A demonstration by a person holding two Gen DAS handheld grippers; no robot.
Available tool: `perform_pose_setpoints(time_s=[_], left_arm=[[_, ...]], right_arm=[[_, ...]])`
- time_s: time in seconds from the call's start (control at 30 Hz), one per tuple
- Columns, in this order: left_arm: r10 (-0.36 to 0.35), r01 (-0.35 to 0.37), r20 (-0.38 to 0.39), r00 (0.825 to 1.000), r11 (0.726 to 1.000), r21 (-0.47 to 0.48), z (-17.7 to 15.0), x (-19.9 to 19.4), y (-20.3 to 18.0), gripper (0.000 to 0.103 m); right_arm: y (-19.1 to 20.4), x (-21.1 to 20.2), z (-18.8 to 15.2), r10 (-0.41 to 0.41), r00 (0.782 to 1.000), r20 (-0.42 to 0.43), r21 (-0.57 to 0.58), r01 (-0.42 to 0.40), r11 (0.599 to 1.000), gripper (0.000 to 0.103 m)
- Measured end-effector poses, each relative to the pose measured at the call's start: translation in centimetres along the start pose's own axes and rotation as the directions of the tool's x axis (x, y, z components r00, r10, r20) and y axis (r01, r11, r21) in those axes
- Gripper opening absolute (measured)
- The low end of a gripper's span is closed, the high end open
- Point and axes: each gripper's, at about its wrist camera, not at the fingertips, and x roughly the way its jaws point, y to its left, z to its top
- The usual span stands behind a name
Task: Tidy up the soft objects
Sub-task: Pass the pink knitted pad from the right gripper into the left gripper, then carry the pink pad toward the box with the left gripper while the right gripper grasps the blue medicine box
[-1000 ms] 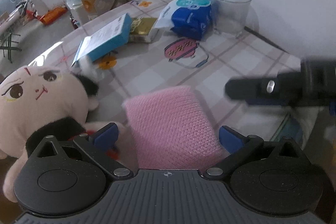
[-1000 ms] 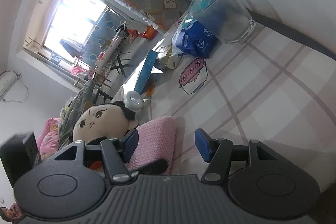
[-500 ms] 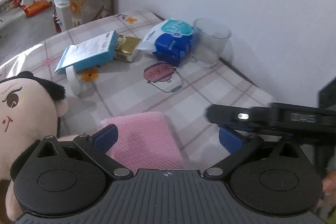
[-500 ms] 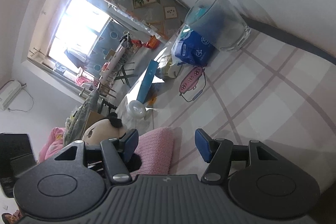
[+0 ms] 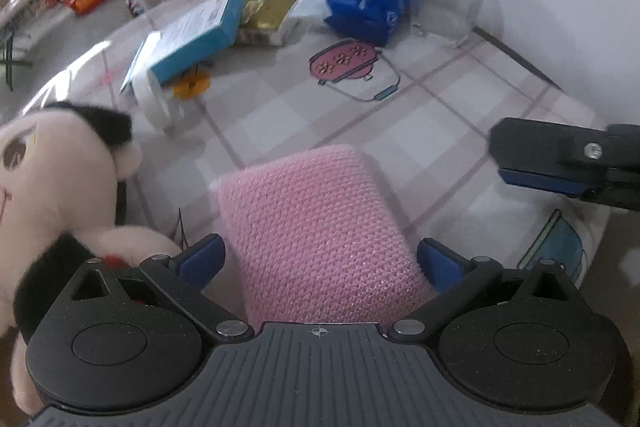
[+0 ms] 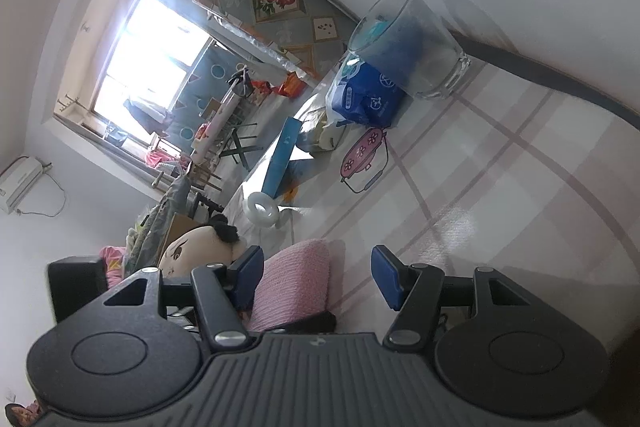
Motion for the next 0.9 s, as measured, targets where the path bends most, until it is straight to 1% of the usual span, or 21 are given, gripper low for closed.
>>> perform_pose_setpoints(time_s=[0.03,0.13,0.17,0.27,0.37,0.47,0.53,0.6,0.7,0.8,0.9], left_arm=[[-0.006,0.006,0.000,1.000,1.000,-0.014,-0.2,-0.2,0.3,0.101],[-0.015,0.016,0.012,1.000,0.999,-0.045,-0.4,-0.7,0.9,0.089],[-0.013,0.014,0.015,1.000,0.999,-0.050,-0.5,-0.8,1.0,0.087],[-0.024,0.026,0.024,0.999,0.997,-0.070,-0.8,-1.1,1.2,0.085],[-0.031,0.034,0.039,0.999,0.996,-0.081,-1.0,-1.4,1.4,0.083],[-0.072,0.080,0.076,0.995,0.991,-0.108,-1.4,-2.5,2.0,0.083],[-0.095,0.108,0.114,0.989,0.987,-0.119,-1.6,-3.8,2.6,0.083],[-0.109,0.130,0.153,0.982,0.983,-0.132,-1.8,-5.3,3.4,0.083],[-0.139,0.178,0.217,0.966,0.968,-0.176,-2.0,-7.6,5.2,0.083],[-0.134,0.201,0.297,0.945,0.957,-0.208,-2.4,-10.1,7.1,0.083],[-0.116,0.218,0.371,0.921,0.945,-0.246,-3.0,-12.3,9.4,0.083]], right_arm=[[0.1,-0.1,-0.1,-0.001,1.000,0.002,-0.002,0.001,1.000,0.058],[0.3,-0.5,-0.2,-0.006,1.000,0.009,-0.008,0.006,1.000,0.058],[0.3,-0.7,-0.2,-0.009,1.000,0.012,-0.009,0.009,1.000,0.058],[0.7,-1.0,-0.2,-0.019,1.000,0.018,-0.017,0.019,1.000,0.058],[1.7,-1.1,0.1,-0.030,0.999,0.021,-0.051,0.031,0.998,0.058],[3.3,-0.9,0.6,-0.039,0.999,0.027,-0.105,0.041,0.994,0.058],[4.4,-0.7,1.2,-0.042,0.999,0.034,-0.144,0.047,0.988,0.058],[5.3,-0.2,2.1,-0.032,0.999,0.042,-0.168,0.039,0.985,0.058],[6.2,1.2,3.9,0.010,0.999,0.043,-0.159,-0.003,0.987,0.059],[6.6,3.9,5.9,0.073,0.997,0.025,-0.117,-0.069,0.991,0.059],[6.2,8.1,7.9,0.106,0.994,-0.007,-0.042,-0.106,0.993,0.059]])
